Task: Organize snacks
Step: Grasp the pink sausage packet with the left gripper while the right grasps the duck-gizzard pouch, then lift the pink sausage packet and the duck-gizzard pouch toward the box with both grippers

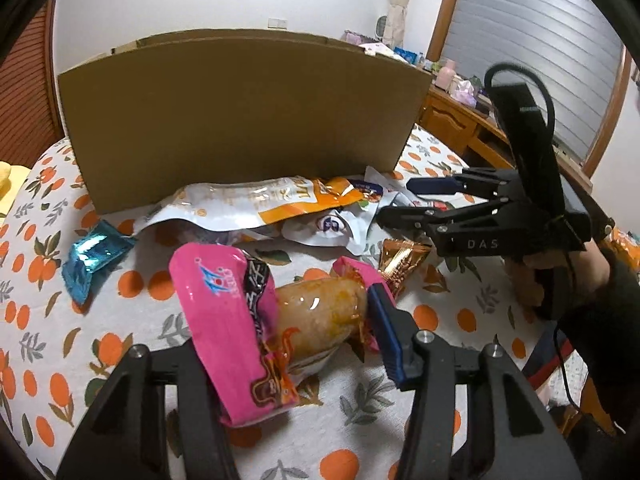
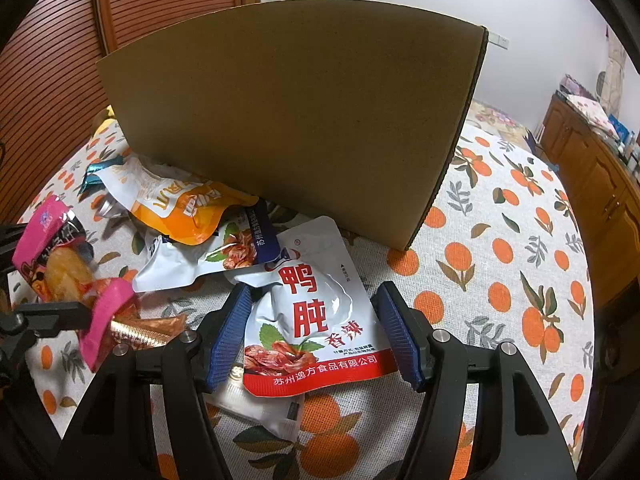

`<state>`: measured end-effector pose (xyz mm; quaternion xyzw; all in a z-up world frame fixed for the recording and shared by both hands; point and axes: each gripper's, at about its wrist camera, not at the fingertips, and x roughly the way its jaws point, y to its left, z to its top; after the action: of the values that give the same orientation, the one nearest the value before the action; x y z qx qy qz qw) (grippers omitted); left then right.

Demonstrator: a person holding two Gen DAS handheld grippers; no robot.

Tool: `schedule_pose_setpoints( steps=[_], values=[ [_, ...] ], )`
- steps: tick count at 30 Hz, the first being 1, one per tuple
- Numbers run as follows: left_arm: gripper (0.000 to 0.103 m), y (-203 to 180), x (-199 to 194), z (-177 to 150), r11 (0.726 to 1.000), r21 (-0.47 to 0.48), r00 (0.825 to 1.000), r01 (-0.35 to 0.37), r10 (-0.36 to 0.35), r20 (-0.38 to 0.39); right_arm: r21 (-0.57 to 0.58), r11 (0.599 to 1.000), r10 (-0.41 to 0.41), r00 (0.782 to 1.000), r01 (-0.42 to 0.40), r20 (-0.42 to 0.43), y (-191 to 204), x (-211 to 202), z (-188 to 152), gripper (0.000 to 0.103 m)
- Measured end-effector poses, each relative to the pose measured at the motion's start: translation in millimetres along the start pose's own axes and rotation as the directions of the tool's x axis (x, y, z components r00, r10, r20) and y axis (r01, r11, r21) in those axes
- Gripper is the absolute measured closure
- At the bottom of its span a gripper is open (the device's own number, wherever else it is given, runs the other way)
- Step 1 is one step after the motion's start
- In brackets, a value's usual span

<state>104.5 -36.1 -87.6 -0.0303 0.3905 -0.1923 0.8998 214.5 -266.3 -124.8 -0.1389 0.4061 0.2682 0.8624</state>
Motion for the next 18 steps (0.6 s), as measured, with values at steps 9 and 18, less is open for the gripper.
schedule_pose_setpoints(
  steps=[9,18],
  values=[
    [0.051,13,-28,4,1.0,-0.022,0.998,0.011,-0.01,0.062,0.0,1.0,0.0,1.0,0.0,-0.003,0,0,0,0.036],
    [0.051,18,-36,6,0.999,-0.033,0.997,0.016,-0.013,0.082,-0.011,1.0,0.011,1.0,-0.011,-0.024,0,-1,2,0.039]
  ],
)
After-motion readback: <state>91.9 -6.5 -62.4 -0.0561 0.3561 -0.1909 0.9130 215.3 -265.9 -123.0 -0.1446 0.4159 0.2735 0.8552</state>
